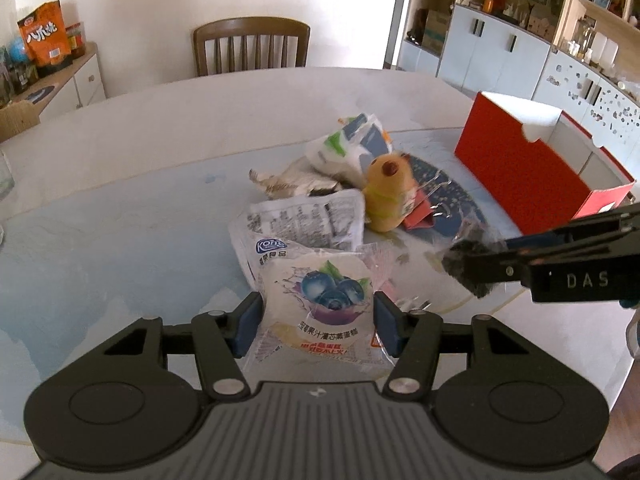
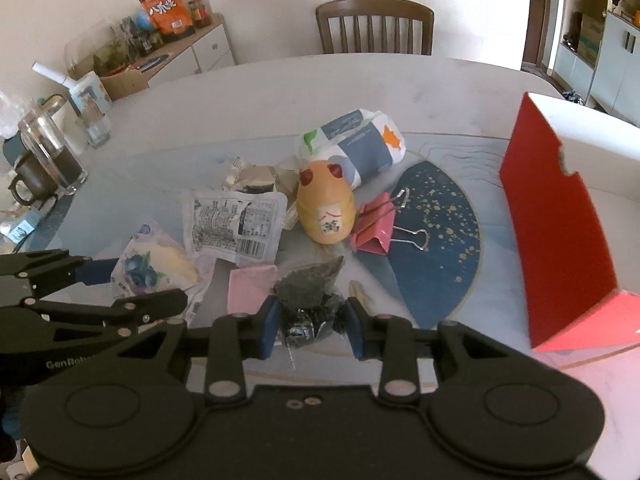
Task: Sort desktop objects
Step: 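Grasp the blueberry snack pack with the left tool while the right tool grasps the dark bag, then carry the snack pack and dark bag over the red box with both tools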
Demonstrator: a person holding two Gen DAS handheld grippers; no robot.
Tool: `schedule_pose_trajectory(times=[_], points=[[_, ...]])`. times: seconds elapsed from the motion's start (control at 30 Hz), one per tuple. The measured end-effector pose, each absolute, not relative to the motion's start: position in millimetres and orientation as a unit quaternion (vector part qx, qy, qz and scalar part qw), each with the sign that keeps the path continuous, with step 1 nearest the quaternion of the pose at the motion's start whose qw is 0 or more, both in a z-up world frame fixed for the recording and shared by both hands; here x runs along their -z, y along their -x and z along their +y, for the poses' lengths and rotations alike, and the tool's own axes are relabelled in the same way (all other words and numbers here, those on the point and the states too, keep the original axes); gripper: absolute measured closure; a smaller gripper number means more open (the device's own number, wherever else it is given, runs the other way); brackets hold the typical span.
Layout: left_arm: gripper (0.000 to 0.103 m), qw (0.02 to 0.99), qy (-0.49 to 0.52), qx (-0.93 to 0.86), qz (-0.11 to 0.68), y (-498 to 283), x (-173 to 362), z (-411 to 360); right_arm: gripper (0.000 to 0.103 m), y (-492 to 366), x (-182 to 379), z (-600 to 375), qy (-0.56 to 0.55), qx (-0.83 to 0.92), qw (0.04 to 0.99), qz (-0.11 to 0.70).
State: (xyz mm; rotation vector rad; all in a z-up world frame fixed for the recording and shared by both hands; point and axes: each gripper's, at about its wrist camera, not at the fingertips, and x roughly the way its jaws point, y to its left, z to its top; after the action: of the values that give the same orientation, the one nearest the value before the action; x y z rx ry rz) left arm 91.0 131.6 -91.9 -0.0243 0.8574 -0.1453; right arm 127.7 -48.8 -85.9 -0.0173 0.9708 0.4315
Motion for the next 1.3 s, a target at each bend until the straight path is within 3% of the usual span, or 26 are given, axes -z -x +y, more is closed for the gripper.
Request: schedule_pose_trajectory(times=[1.3], points=[[0.045, 0.925, -0.008, 0.132, 0.357, -123.3, 5.5, -53.2, 0.070, -129.5, 17.4, -227.8, -0.009, -0.163, 0.896, 0.413]])
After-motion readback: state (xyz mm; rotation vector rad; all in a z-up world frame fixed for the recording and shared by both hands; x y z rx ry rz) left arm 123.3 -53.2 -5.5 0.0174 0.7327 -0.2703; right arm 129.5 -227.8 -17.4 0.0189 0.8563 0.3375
